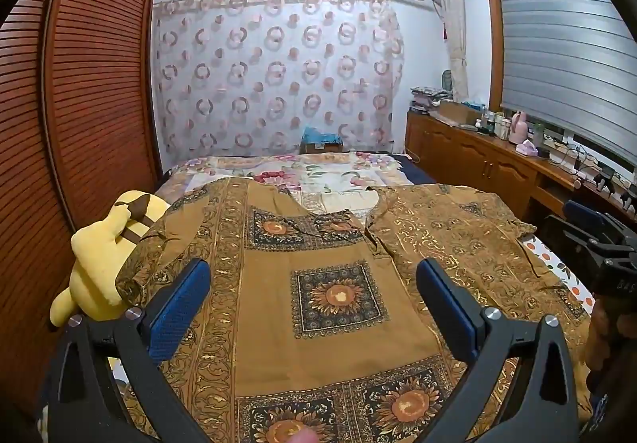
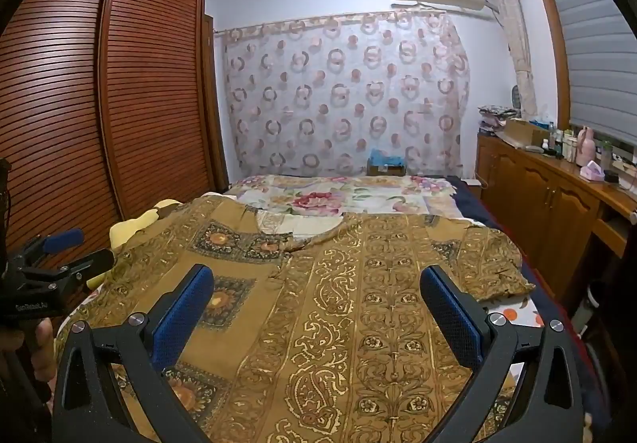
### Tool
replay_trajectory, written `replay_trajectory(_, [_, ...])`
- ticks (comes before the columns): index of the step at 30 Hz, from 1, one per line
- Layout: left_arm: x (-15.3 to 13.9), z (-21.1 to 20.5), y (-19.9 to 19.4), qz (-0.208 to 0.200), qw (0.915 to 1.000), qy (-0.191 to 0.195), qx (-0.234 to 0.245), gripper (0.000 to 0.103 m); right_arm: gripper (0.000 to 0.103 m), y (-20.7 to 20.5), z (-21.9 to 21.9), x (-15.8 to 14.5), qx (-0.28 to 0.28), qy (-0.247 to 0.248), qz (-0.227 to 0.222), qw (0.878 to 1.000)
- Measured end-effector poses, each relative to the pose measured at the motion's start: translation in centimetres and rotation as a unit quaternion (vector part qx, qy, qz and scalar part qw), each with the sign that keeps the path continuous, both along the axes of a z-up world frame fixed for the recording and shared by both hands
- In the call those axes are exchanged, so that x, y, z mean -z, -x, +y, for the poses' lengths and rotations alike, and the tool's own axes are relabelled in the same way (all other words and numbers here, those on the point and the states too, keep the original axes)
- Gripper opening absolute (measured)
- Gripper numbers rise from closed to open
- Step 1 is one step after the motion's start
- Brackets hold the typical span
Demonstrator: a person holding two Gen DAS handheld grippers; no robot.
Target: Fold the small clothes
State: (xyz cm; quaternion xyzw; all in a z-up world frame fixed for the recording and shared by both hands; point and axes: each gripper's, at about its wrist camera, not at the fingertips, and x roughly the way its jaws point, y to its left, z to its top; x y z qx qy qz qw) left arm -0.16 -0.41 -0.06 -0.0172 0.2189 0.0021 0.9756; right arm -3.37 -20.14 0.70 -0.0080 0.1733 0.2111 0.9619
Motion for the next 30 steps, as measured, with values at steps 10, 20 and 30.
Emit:
replay_trajectory(10, [0.00, -0.16, 0.08, -0.001, 1.0000, -0.002, -0.002, 0.103, 0.103, -0.27, 0.09, 0.08, -0.001, 0.000, 0.001, 1.000])
replay_trajectory(20, [0.01, -0.21, 0.13, -0.001, 1.0000, -0.003, -0.002, 0.103, 0.103, 0.00, 0.08, 0.02, 0.000, -0.001, 0.001, 1.000])
replay_trajectory(30, [-0.06, -0.30, 0.13, 0.000, 1.0000, -0.003, -0.002, 0.103, 0.103, -0.03, 0.04, 0.04, 0.000, -0.001, 0.001, 1.000])
